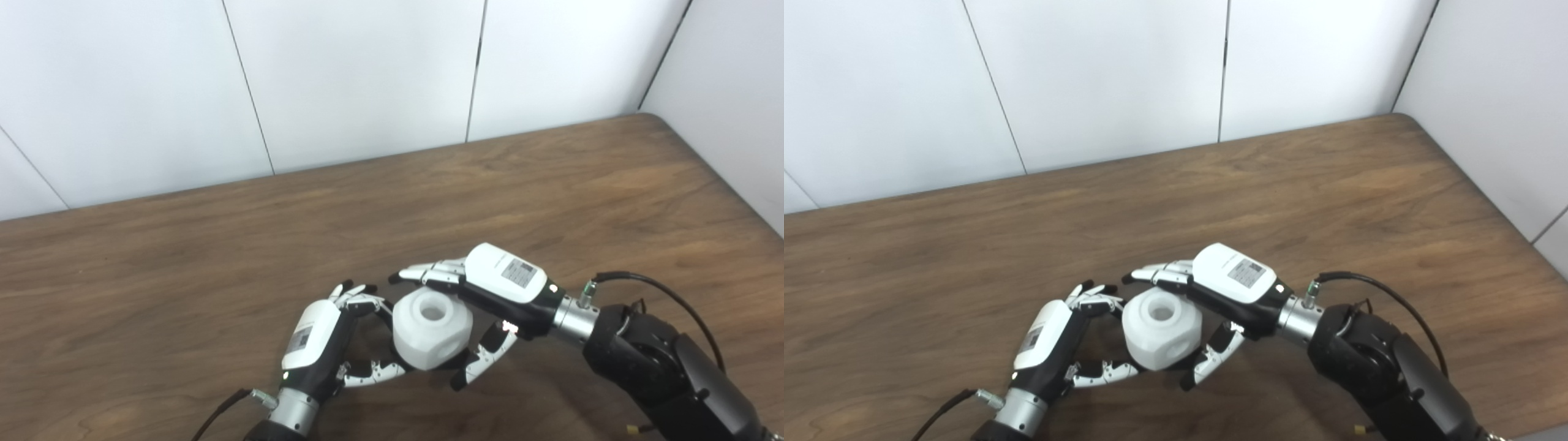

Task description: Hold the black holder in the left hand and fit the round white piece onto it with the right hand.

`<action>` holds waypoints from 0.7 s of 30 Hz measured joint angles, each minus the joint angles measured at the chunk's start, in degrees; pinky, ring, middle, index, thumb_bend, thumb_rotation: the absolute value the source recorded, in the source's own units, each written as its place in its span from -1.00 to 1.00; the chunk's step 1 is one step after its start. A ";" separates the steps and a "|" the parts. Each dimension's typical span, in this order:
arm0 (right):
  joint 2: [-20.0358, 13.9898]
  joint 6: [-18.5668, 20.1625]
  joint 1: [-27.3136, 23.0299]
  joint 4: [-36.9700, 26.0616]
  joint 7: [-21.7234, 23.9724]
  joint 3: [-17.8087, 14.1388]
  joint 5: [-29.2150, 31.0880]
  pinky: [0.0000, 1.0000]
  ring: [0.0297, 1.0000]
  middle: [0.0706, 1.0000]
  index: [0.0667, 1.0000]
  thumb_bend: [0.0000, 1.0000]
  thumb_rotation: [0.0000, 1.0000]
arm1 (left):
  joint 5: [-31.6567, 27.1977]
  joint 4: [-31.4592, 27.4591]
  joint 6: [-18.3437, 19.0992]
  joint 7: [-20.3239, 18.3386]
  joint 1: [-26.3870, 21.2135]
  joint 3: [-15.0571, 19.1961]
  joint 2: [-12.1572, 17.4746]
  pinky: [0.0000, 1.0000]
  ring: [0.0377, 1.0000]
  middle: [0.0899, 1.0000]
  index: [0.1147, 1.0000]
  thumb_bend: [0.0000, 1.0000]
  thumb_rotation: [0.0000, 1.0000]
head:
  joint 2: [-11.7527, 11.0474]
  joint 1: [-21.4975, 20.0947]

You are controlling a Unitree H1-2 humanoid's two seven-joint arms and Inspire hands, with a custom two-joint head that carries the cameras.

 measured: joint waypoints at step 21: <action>0.01 -0.73 0.01 0.01 -0.93 -0.41 -2.14 0.27 0.66 0.90 0.75 0.94 -0.42 | -0.16 0.09 -0.07 0.18 -0.02 0.17 -0.01 0.96 0.72 0.35 -0.17 0.04 -0.88 | -0.17 -0.88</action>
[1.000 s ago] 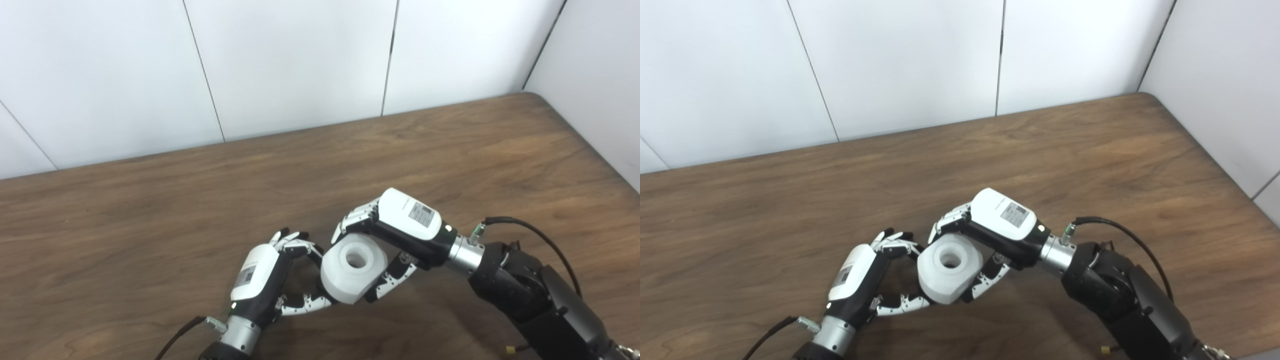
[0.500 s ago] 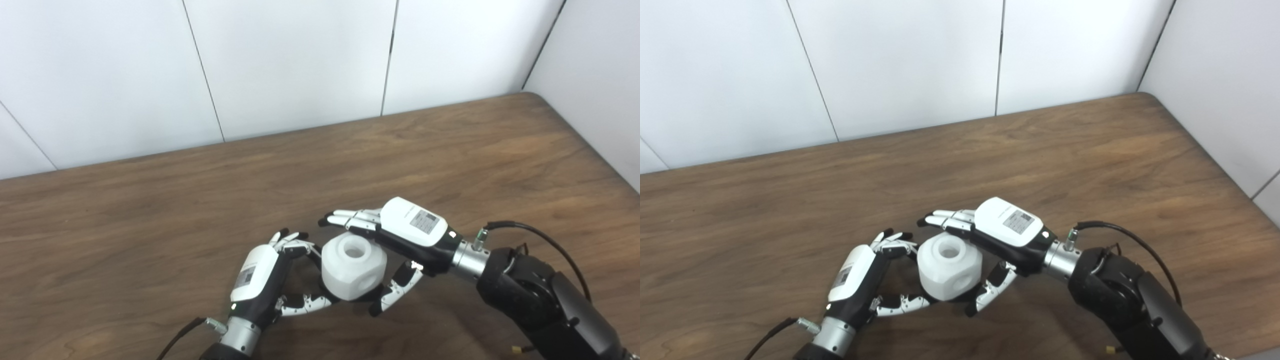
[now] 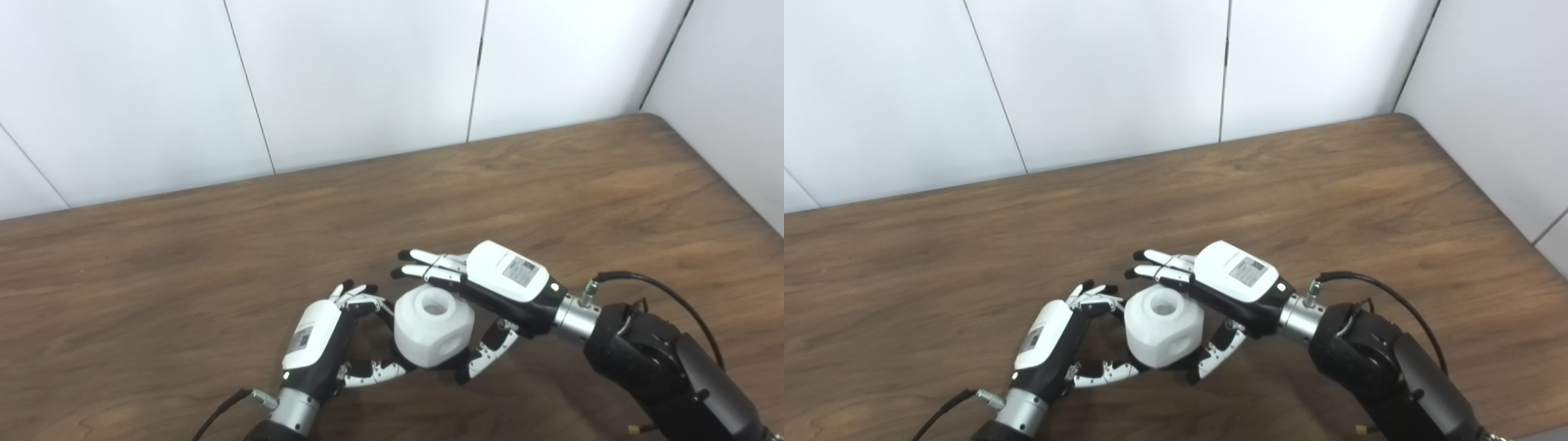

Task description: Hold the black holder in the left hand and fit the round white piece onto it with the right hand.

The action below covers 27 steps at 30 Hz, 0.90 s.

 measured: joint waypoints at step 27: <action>0.45 1.38 0.16 -2.69 2.50 -3.68 -0.49 0.20 0.65 0.87 0.73 0.87 -0.43 | -1.07 1.18 -0.92 0.33 -0.96 0.52 0.07 0.95 0.72 0.35 -0.17 0.04 -0.88 | -1.23 -0.79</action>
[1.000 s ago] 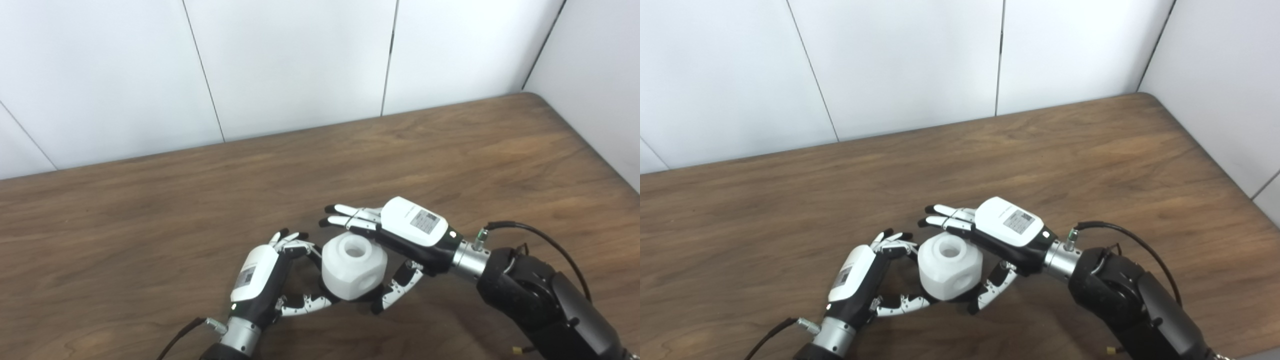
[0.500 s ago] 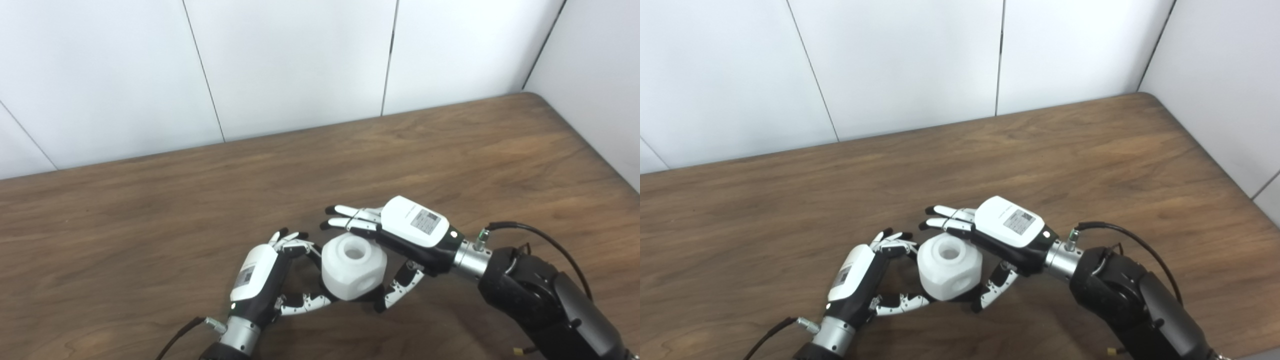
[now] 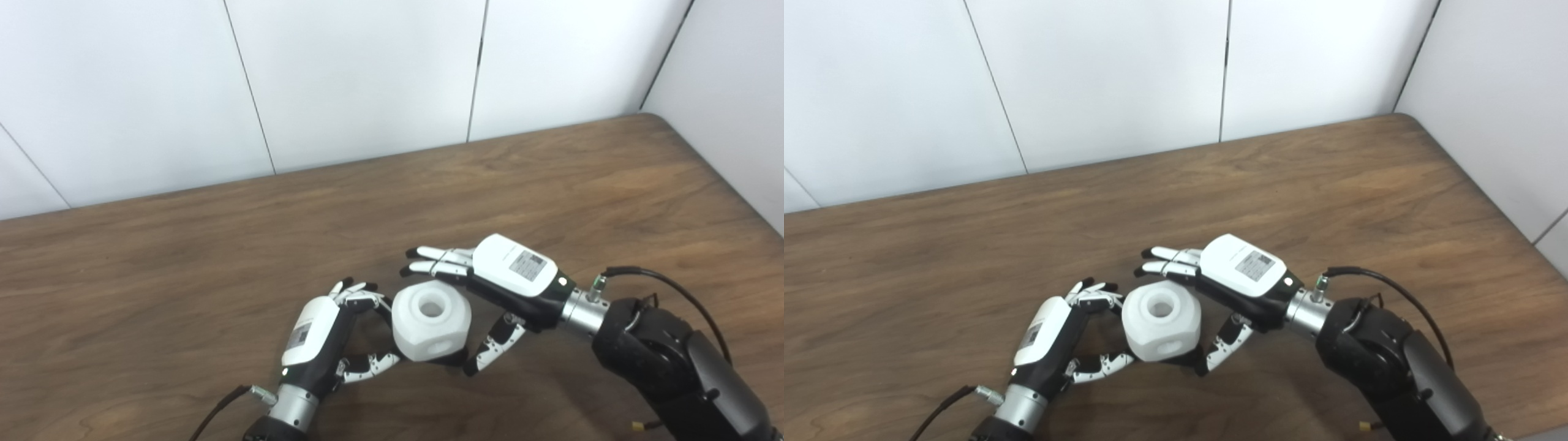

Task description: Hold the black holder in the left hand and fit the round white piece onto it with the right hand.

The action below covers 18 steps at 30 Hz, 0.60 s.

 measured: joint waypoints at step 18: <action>0.30 1.43 -1.49 -2.08 0.70 -1.73 0.04 0.18 0.65 0.88 0.75 0.88 -0.44 | -1.36 1.79 -1.50 0.87 -1.37 0.38 0.07 0.95 0.71 0.34 -0.17 0.05 -0.88 | -0.79 -1.14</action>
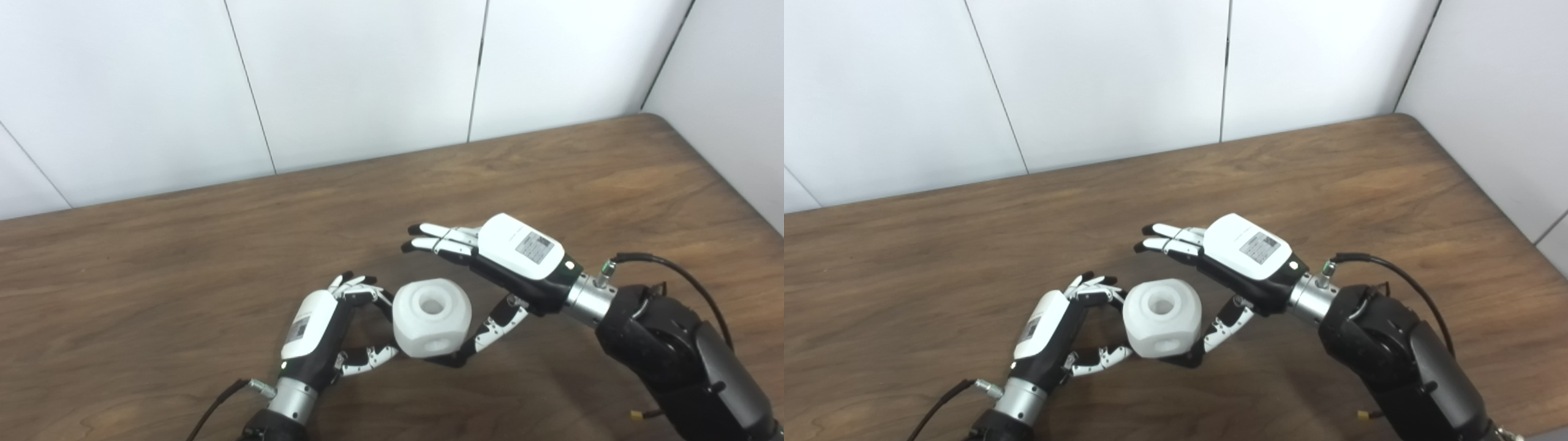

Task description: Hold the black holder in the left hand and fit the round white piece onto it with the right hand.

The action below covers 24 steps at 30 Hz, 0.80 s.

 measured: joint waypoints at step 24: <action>-2.22 6.93 -0.90 -2.61 -0.10 -13.65 0.93 -0.08 0.69 0.97 0.80 -0.10 -1.00 | -0.43 0.74 -1.54 0.73 -0.78 0.45 0.42 0.95 0.71 0.34 -0.17 0.05 -0.89 | 0.00 -0.26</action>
